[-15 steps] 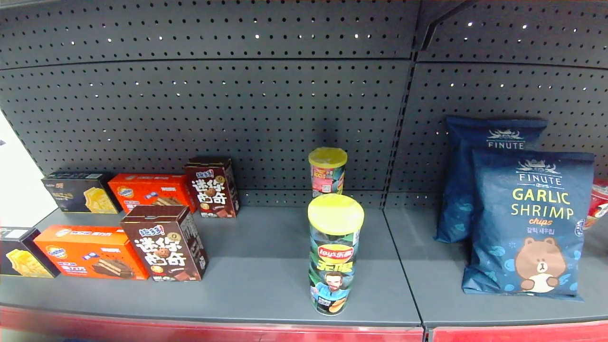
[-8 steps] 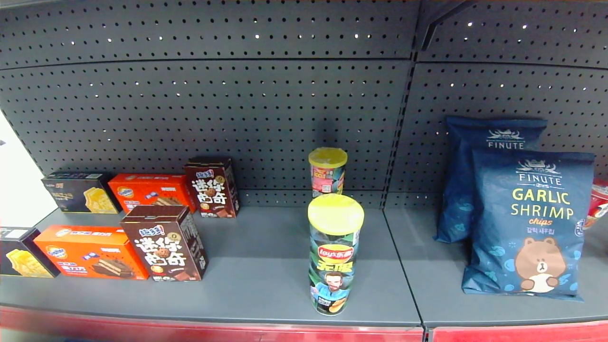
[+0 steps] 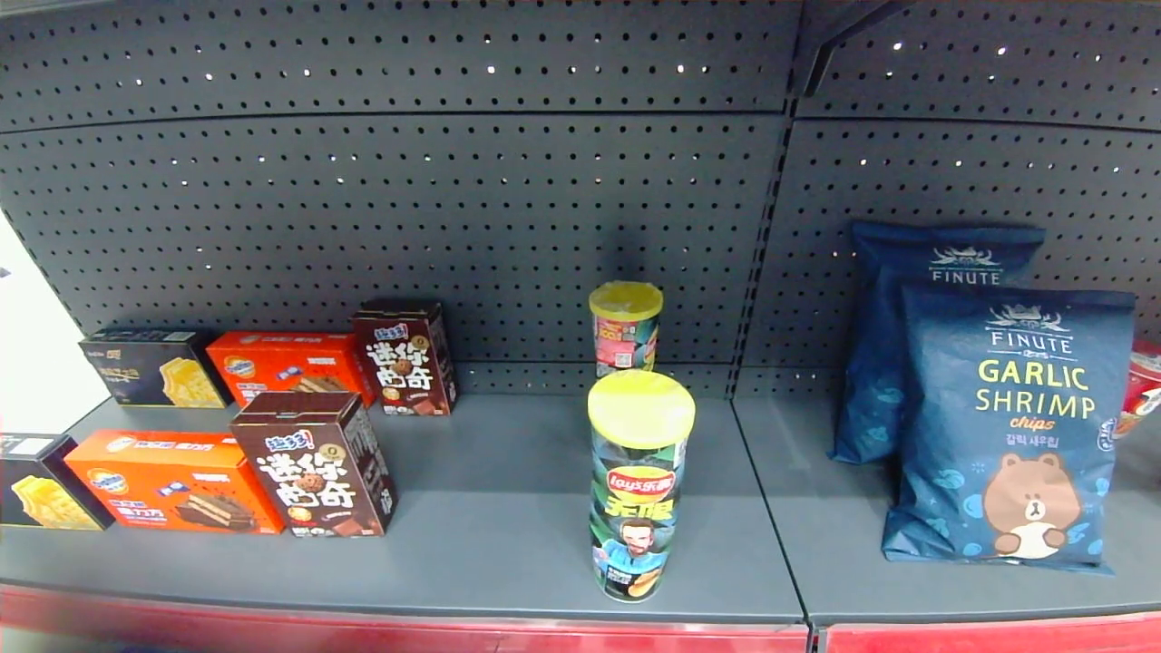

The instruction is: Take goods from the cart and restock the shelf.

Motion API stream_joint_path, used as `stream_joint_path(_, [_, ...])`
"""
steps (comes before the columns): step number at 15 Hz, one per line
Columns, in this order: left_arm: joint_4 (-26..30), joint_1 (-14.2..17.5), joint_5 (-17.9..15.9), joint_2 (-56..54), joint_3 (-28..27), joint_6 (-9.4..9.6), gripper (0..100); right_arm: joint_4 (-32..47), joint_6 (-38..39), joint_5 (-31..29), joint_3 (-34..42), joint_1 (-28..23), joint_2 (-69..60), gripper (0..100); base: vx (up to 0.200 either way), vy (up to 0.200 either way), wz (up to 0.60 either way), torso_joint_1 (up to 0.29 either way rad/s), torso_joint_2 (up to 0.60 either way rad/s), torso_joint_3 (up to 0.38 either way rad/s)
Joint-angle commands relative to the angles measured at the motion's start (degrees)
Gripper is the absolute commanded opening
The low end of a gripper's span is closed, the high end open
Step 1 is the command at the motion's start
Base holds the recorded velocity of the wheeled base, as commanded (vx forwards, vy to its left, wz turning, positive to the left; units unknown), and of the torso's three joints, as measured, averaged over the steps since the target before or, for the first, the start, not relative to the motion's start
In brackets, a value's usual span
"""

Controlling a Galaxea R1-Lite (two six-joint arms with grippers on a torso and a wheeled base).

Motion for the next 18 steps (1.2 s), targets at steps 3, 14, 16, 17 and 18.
stream_joint_path(3, [-0.1,0.1,1.7,0.0,0.0,-3.04,100,-0.1,-0.1,0.0,0.1,0.0,0.3,100,0.0,0.0,0.0,0.0,0.0,0.0])
stream_joint_path(14, [-3.6,0.0,1.2,0.0,1.4,-3.83,100,0.0,0.2,0.5,0.1,0.0,0.3,100,0.0,0.0,0.0,0.0,0.0,0.0])
stream_joint_path(16, [-3.6,0.0,1.3,0.0,1.4,-3.92,100,0.0,0.0,0.8,0.1,0.0,0.3,100,0.0,0.0,0.0,0.0,0.0,0.0])
stream_joint_path(17, [-3.6,0.0,1.3,0.0,1.4,-3.83,100,0.0,0.0,1.0,0.1,0.0,0.3,100,0.0,0.0,-0.6,0.002,0.0,0.002])
stream_joint_path(18, [-3.6,0.0,1.5,0.0,1.4,-3.92,100,0.0,0.0,1.3,0.1,0.0,0.3,100,0.0,0.0,-0.6,-0.002,0.01,0.002])
